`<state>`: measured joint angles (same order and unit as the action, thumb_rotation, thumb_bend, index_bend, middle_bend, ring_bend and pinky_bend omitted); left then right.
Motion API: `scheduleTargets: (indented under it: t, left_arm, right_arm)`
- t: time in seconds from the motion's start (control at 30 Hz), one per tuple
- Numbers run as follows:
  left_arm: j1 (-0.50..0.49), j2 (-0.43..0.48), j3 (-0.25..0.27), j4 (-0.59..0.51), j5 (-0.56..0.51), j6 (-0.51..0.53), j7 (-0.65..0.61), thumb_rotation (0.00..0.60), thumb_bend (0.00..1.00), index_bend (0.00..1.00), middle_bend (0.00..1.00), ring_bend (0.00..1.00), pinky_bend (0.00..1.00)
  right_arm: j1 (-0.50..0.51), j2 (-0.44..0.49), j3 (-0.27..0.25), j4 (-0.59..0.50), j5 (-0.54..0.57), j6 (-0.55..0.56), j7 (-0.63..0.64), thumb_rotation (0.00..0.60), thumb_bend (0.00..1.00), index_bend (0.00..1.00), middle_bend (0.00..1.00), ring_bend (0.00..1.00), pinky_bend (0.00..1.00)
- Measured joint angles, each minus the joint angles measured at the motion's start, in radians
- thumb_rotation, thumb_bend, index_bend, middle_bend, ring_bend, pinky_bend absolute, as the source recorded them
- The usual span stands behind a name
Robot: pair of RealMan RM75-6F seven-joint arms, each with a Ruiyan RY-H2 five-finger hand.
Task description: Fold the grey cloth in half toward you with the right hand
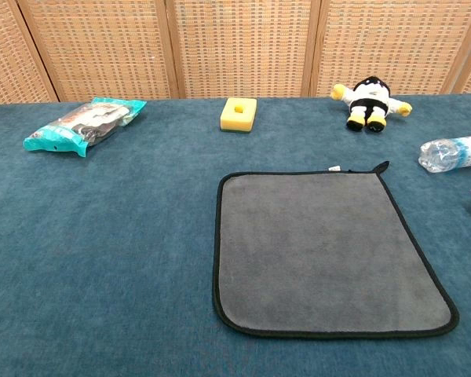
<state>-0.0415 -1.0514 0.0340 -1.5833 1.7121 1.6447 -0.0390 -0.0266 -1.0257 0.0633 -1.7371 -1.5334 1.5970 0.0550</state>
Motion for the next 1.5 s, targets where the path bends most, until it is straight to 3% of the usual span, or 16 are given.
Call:
scheduleTargets:
  t: [0.33,0.5,0.57,0.63,0.77,0.93,1.1,1.5]
  left_arm:
    - [-0.007,-0.006,-0.006,0.001,-0.01,-0.016,0.007,0.6,0.13,0.0,0.0,0.0,0.0]
    - [-0.013,-0.011,-0.014,-0.004,-0.022,-0.028,0.022,0.6,0.13,0.0,0.0,0.0,0.0]
    - [-0.017,-0.015,-0.019,-0.006,-0.031,-0.036,0.031,0.6,0.13,0.0,0.0,0.0,0.0]
    - [-0.02,-0.018,-0.024,-0.008,-0.043,-0.043,0.04,0.6,0.13,0.0,0.0,0.0,0.0]
    - [-0.028,-0.03,-0.039,-0.009,-0.075,-0.065,0.068,0.6,0.13,0.0,0.0,0.0,0.0]
    - [-0.047,-0.043,-0.057,-0.008,-0.121,-0.11,0.089,0.6,0.13,0.0,0.0,0.0,0.0]
    - [-0.071,-0.052,-0.076,-0.001,-0.162,-0.156,0.099,0.6,0.13,0.0,0.0,0.0,0.0]
    - [-0.108,-0.06,-0.105,0.01,-0.242,-0.233,0.113,0.6,0.13,0.0,0.0,0.0,0.0]
  right_arm:
    - [0.014,-0.002,-0.001,-0.002,-0.001,-0.028,0.0,0.6,0.04,0.0,0.0,0.0,0.0]
    - [0.081,-0.004,0.012,0.017,-0.013,-0.117,0.018,0.6,0.06,0.13,0.0,0.0,0.0]
    - [0.122,-0.005,0.024,0.027,-0.014,-0.167,0.034,0.6,0.14,0.21,0.0,0.0,0.0]
    - [0.175,-0.006,0.042,0.037,-0.009,-0.237,0.056,0.6,0.28,0.31,0.0,0.0,0.0]
    - [0.281,-0.007,0.084,0.04,0.03,-0.394,0.1,0.6,0.44,0.35,0.0,0.0,0.0]
    - [0.438,-0.033,0.161,0.051,0.171,-0.595,0.094,0.6,0.49,0.35,0.0,0.0,0.0]
    - [0.584,-0.109,0.218,0.101,0.371,-0.719,-0.04,0.6,0.49,0.35,0.0,0.0,0.0]
    - [0.862,-0.403,0.242,0.34,0.761,-0.815,-0.384,0.6,0.49,0.35,0.0,0.0,0.0]
